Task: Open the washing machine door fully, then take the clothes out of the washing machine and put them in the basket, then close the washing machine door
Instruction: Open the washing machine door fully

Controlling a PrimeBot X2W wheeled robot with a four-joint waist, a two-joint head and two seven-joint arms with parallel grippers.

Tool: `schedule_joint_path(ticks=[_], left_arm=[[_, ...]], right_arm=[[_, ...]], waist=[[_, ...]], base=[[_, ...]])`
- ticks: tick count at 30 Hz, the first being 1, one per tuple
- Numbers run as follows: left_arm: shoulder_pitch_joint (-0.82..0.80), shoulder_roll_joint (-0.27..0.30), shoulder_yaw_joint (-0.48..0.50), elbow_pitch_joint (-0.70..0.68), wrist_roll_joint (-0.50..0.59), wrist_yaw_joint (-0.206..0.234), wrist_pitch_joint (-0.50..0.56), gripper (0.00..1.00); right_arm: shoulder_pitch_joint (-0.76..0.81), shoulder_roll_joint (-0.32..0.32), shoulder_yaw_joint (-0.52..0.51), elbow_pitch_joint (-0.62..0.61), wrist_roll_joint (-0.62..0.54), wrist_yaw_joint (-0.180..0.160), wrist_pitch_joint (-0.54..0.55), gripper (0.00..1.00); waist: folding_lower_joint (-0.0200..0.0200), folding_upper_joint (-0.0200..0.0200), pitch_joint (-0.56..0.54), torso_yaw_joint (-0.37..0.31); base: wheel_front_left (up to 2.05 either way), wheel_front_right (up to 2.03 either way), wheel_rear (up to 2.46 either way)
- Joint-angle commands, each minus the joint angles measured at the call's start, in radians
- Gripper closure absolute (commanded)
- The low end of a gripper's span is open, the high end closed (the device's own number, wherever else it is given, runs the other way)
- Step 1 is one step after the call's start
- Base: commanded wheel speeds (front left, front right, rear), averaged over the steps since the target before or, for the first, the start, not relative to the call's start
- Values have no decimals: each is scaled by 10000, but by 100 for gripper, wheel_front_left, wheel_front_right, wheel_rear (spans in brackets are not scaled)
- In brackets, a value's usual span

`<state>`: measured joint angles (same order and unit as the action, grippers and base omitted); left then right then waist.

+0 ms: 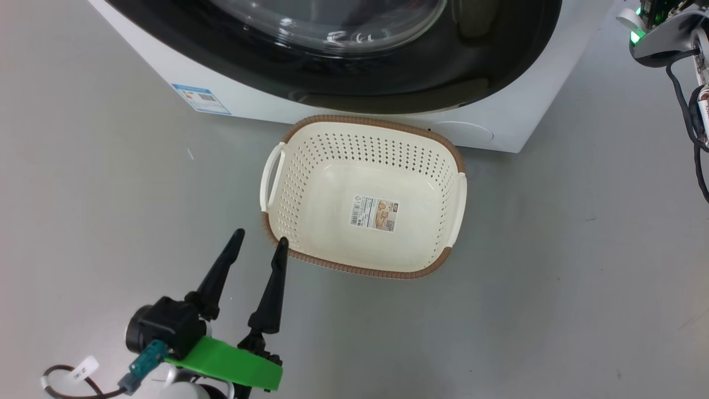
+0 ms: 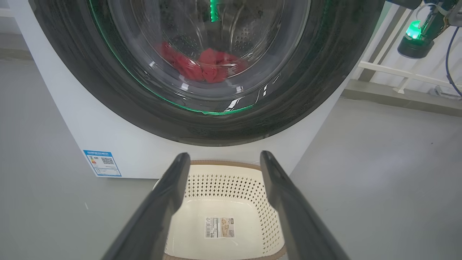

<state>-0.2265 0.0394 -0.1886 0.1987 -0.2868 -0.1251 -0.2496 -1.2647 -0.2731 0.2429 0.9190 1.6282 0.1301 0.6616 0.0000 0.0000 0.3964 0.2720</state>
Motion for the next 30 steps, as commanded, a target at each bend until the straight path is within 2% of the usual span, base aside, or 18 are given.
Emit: schedule_joint_path(ticks=[1, 30], left_arm=[[-115, 108, 289, -232, -129, -55, -122, 0], [423, 108, 314, -237, 98, -56, -122, 0]], right_arm=[[-98, 250, 86, -266, -11, 6, 108, 100], [1986, 615, 641, -1417, -184, 6, 1109, 100]], waist=[[0, 0, -26, -2], [0, 0, -1133, -9]], base=[[0, 0, 0], [0, 0, 0]])
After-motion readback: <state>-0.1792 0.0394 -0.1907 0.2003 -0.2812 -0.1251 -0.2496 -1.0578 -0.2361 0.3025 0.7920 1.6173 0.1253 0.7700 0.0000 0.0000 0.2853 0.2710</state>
